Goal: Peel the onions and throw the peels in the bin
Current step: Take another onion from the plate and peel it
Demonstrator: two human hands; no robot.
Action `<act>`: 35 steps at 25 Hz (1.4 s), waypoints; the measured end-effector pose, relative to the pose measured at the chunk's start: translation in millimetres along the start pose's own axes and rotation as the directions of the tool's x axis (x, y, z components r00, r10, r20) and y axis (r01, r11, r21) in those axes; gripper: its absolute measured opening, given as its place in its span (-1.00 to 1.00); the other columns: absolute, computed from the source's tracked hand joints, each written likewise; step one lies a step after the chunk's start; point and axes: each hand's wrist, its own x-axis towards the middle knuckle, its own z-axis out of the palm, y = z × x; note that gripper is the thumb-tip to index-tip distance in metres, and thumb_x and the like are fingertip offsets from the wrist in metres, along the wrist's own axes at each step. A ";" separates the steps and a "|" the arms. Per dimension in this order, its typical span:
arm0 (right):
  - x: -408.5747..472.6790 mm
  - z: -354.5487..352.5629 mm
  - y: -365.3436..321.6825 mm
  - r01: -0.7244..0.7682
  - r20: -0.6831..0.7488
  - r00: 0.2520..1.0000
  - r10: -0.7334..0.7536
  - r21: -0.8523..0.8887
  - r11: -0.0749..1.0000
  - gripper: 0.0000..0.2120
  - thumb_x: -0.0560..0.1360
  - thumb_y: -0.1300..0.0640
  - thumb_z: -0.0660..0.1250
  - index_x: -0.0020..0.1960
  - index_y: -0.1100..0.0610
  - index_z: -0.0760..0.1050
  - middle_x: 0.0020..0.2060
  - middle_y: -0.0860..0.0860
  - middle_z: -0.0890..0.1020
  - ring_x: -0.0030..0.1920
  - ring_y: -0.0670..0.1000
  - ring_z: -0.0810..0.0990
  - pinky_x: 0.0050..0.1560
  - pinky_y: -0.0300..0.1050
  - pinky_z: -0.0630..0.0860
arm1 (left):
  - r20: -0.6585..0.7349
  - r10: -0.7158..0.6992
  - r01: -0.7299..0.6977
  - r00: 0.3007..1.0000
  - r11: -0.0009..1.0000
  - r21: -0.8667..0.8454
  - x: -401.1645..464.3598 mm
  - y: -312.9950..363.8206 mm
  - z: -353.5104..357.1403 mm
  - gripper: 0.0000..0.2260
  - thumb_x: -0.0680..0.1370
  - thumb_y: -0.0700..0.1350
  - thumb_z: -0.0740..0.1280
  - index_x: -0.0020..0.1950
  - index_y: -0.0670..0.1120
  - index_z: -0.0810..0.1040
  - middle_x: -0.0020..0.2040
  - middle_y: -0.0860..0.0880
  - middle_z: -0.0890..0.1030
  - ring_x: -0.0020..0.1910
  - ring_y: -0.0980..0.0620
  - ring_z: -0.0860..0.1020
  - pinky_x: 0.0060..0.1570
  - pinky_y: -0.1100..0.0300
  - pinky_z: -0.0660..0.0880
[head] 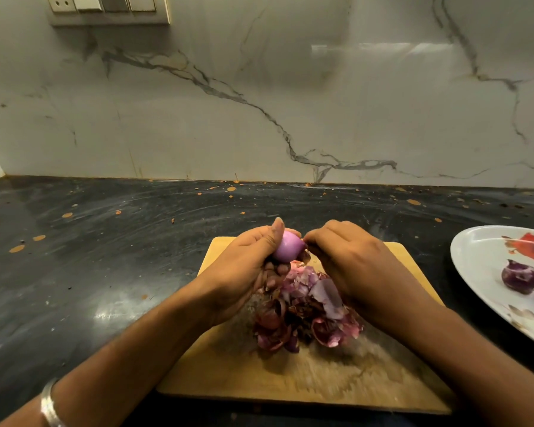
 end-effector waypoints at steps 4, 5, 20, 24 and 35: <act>0.7 -2.7 -8.9 0.056 0.065 0.997 -0.047 -0.146 0.988 -0.89 0.51 0.30 0.31 0.00 0.15 0.53 -0.21 0.03 0.54 -0.27 0.05 0.45 -0.29 -0.08 0.40 | 0.034 -0.003 0.002 0.999 1.000 0.018 -3.3 0.2 4.8 -0.46 0.61 0.17 0.13 0.11 -0.34 0.48 -0.25 -0.07 0.58 -0.41 0.12 0.34 -0.46 0.28 0.21; 1.1 -4.8 -11.0 0.061 0.049 0.997 -0.055 -0.128 0.990 -0.93 0.55 0.22 0.24 -0.04 0.14 0.50 -0.24 0.01 0.53 -0.31 0.03 0.41 -0.33 -0.09 0.37 | 0.070 0.011 -0.014 0.997 0.999 0.040 -4.3 1.0 4.7 -0.47 0.60 0.17 0.16 0.05 -0.34 0.48 -0.27 -0.06 0.54 -0.42 0.12 0.30 -0.48 0.27 0.15; 6.5 -3.6 -12.7 -0.214 0.109 0.969 0.224 0.823 0.526 -0.83 0.49 0.18 0.15 -0.27 0.20 0.35 -0.49 -0.12 0.35 -0.45 -0.17 0.28 -0.43 -0.30 0.25 | 0.282 0.170 -0.202 0.944 0.975 0.090 -10.4 3.6 -2.9 -0.80 0.60 -0.01 0.24 0.14 -0.10 0.39 -0.23 -0.03 0.51 -0.32 0.07 0.34 -0.36 0.24 0.28; 7.0 -8.0 -10.8 -0.358 0.297 0.908 0.295 0.916 0.182 -0.68 0.62 0.28 0.09 -0.28 0.11 0.41 -0.49 0.01 0.27 -0.49 -0.08 0.20 -0.51 -0.24 0.13 | 0.267 0.231 -0.262 0.936 0.961 0.086 -10.0 4.6 -2.5 -0.84 0.53 -0.09 0.36 0.09 0.07 0.50 -0.05 0.05 0.60 -0.09 0.06 0.53 -0.14 0.29 0.53; 9.6 -3.4 -3.6 -0.436 0.312 0.858 0.408 0.863 0.256 -0.76 0.61 0.23 0.14 -0.22 0.15 0.42 -0.47 -0.01 0.31 -0.47 -0.08 0.22 -0.49 -0.22 0.14 | 0.204 0.229 -0.271 0.952 0.938 0.214 -2.6 -4.1 0.0 -0.74 0.58 -0.05 0.36 0.19 -0.06 0.37 -0.07 0.09 0.63 -0.09 0.15 0.54 -0.09 0.26 0.49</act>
